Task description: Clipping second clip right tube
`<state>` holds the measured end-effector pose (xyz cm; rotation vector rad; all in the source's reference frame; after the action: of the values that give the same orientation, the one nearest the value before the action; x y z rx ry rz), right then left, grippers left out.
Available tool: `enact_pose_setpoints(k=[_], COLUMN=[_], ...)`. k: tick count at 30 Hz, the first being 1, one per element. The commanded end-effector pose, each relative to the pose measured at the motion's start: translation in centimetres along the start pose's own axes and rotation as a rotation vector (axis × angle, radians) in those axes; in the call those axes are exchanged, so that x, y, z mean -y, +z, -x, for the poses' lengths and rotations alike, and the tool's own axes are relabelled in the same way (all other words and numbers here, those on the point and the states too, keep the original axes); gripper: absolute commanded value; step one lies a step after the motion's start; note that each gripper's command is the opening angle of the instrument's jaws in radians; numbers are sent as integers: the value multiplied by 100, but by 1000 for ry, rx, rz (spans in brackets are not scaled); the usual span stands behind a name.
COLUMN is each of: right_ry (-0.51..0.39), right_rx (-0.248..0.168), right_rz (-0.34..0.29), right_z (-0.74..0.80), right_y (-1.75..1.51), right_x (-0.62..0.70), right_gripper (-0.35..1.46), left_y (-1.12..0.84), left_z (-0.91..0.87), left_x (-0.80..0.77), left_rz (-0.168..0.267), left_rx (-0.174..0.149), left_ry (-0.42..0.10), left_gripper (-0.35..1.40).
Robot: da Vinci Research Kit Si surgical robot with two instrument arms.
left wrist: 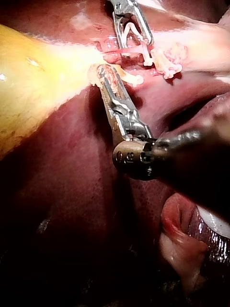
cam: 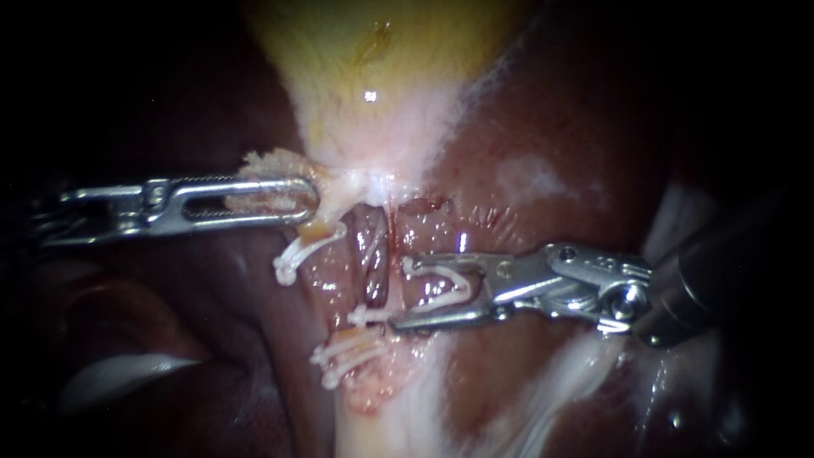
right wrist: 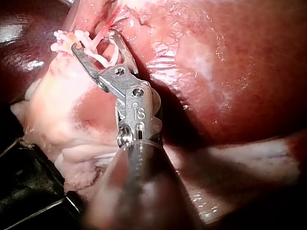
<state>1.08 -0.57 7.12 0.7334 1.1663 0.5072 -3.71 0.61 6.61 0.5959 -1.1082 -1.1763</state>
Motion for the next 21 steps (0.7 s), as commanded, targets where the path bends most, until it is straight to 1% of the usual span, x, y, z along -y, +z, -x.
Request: enact_pose_setpoints(k=[1,6,11,15,21], right_ry=[11,46,89,116,145], right_rx=[-9,-37,-83,-100,-111], right_rz=[-2,-21,-50,-66,-93], right_z=[-1,-3,-5,-6,-6], right_y=[2,11,19,23,24], right_x=[0,-1,-2,-1,1], right_gripper=[50,50,50,50,50], left_y=[0,0,0,0,0], left_z=[0,0,0,0,0], left_x=[0,0,0,0,0], left_rz=[0,0,0,0,0], left_rx=[0,0,0,0,0], left_ry=[0,0,0,0,0], left_gripper=[-35,-35,-35,-35,-35])
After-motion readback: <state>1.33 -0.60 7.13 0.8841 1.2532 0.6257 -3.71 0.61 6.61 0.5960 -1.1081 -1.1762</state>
